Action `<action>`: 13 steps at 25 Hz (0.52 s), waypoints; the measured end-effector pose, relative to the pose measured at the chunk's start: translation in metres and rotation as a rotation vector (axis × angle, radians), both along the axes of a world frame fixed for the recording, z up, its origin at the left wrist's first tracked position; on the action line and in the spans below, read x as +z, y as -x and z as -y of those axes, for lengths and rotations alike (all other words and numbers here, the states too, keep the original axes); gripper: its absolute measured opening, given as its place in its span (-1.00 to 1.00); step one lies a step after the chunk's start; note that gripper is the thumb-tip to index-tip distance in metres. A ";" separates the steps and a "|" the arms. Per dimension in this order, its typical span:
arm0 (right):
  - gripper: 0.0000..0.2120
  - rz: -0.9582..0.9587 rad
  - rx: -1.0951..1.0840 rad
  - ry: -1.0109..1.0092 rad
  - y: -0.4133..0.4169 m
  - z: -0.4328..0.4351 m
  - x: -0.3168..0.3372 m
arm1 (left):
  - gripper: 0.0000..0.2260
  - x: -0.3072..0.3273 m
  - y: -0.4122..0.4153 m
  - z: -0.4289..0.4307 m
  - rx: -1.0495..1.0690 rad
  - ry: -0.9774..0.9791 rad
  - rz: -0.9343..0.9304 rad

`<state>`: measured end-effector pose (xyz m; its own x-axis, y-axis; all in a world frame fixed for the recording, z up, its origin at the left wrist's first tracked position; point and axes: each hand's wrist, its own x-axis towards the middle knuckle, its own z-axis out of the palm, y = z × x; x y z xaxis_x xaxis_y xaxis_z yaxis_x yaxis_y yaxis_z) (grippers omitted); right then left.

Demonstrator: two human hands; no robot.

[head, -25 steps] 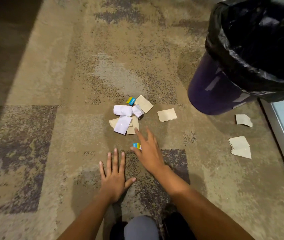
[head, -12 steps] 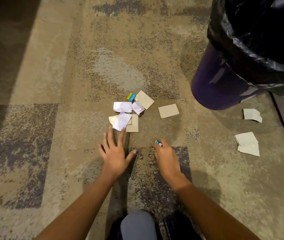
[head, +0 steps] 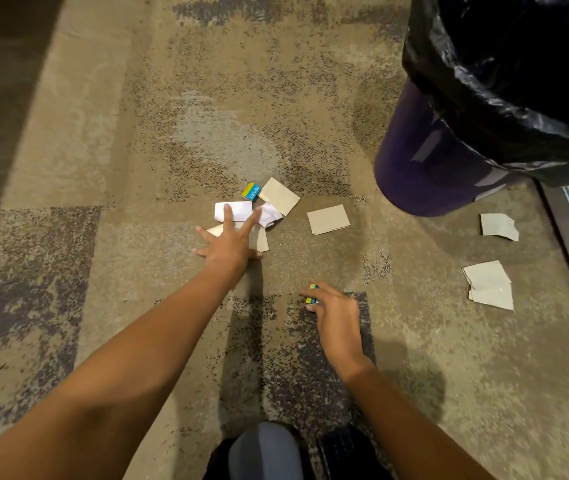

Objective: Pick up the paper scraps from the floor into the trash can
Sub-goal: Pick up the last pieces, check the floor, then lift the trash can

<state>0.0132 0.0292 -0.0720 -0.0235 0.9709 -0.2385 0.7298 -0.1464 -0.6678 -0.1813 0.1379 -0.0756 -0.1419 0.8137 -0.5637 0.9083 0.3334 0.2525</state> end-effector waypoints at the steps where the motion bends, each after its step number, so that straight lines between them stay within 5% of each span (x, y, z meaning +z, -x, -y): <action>1: -0.63 0.014 0.012 -0.008 0.000 0.000 0.002 | -0.27 -0.002 0.002 0.000 -0.001 -0.011 0.001; 13: -0.59 0.128 0.006 0.039 0.006 -0.002 -0.001 | -0.33 0.004 -0.003 0.021 -0.299 -0.090 -0.290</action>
<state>0.0068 0.0308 -0.0729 0.0039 0.9607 -0.2777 0.8094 -0.1662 -0.5633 -0.1787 0.1168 -0.0718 -0.0348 0.8872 -0.4601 0.9994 0.0330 -0.0121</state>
